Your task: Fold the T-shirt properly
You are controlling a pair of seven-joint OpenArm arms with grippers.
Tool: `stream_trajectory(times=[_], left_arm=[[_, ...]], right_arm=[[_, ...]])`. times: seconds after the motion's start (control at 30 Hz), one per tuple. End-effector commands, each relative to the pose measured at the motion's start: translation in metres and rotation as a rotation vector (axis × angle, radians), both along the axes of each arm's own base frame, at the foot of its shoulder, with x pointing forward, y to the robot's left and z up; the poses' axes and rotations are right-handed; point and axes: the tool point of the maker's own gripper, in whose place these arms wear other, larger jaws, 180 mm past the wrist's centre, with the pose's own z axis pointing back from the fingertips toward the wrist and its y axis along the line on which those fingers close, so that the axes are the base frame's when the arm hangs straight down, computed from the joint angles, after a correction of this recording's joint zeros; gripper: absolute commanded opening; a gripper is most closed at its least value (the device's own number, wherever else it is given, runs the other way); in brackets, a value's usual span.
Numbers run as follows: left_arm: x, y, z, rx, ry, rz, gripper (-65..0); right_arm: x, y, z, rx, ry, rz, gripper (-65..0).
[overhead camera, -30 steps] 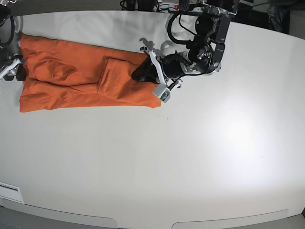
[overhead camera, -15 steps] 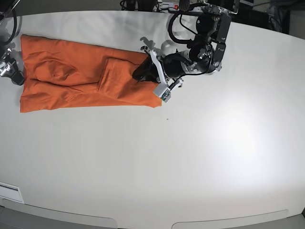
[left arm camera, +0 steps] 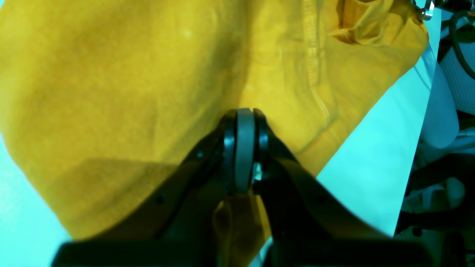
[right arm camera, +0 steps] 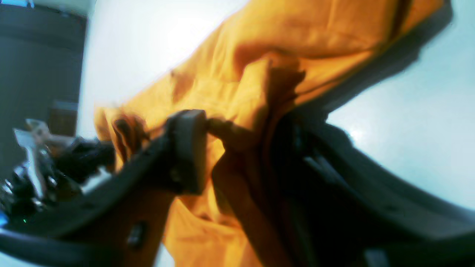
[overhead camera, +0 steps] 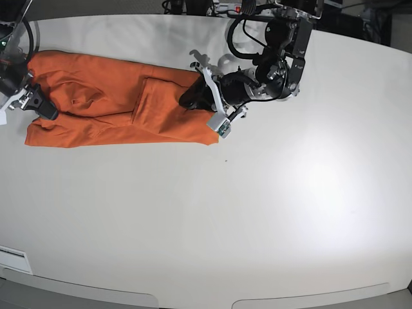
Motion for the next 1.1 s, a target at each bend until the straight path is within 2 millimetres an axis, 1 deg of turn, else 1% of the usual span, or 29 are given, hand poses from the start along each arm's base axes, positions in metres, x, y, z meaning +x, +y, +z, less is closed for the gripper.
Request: stream_trajectory(times=[0.0,0.1,0.13,0.17,0.27,0.33,0.37,0.43,0.5,0.57,0.6,0.67,0.73,0.8,0.87,0.93,1.0,1.07], left_arm=[[0.0,0.003,-0.002,0.029,0.0,-0.004,-65.0],[0.0,0.003,-0.001,0.028,0.0,-0.003,-65.0],[0.001,0.003,-0.001,0.027,0.0,-0.003,-65.0],[0.001,0.003,-0.001,0.023,0.001,-0.003,-65.0],[0.001,0.0,0.005,-0.005,-0.004,-0.011,-65.0],[0.001,-0.006,0.017,-0.051,-0.032,-0.045,-65.0],[0.001,-0.01,0.026,-0.082,-0.046,-0.062,-65.0],[-0.001,-0.019,0.052,-0.16,-0.09,-0.114,-65.0],[-0.006,-0.025,0.078,-0.218,-0.155,-0.174,-65.0],[-0.01,-0.028,0.098,-0.245,-0.225,-0.215,-65.0],[-0.01,-0.029,0.106,-0.251,-0.249,-0.221,-62.0],[-0.011,-0.03,0.118,-0.256,-0.292,-0.228,-52.6],[-0.009,-0.028,0.124,-0.244,-0.32,-0.227,-44.7],[-0.004,-0.022,0.12,-0.214,-0.329,-0.207,-40.9],[0.003,-0.014,0.116,-0.179,-0.336,-0.178,-40.8],[0.011,-0.003,0.115,-0.158,-0.341,-0.14,-40.8],[0.02,0.01,0.115,-0.147,-0.347,-0.093,-40.8],[0.029,0.024,0.116,-0.133,-0.355,-0.045,-40.9]], right_arm=[[-0.019,0.005,-0.016,-0.013,0.103,0.043,-42.3],[-0.014,0.005,-0.015,-0.008,0.078,0.017,-59.0],[-0.011,0.004,-0.014,-0.008,0.067,0.005,-63.0],[-0.009,0.003,-0.013,-0.011,0.058,-0.004,-65.0],[-0.003,0.0,-0.01,-0.015,0.036,-0.017,-65.0],[0.0,-0.002,-0.009,-0.04,0.039,-0.007,-65.0],[0.002,-0.004,-0.01,-0.063,0.045,0.004,-65.0],[0.002,-0.009,-0.008,-0.12,0.051,0.031,-65.0],[0.003,-0.013,-0.002,-0.185,0.047,0.065,-65.0],[0.005,-0.018,0.006,-0.266,0.039,0.101,-65.0],[0.009,-0.021,0.012,-0.306,0.026,0.113,-65.0],[0.016,-0.029,0.028,-0.388,-0.013,0.121,-65.0],[0.023,-0.039,0.047,-0.477,-0.057,0.12,-65.0],[0.029,-0.047,0.068,-0.56,-0.107,0.111,-65.0],[0.033,-0.054,0.088,-0.627,-0.156,0.1,-65.0],[0.033,-0.056,0.105,-0.676,-0.191,0.097,-65.0],[0.031,-0.052,0.117,-0.719,-0.221,0.114,-65.0],[0.029,-0.044,0.127,-0.76,-0.246,0.143,-65.0]])
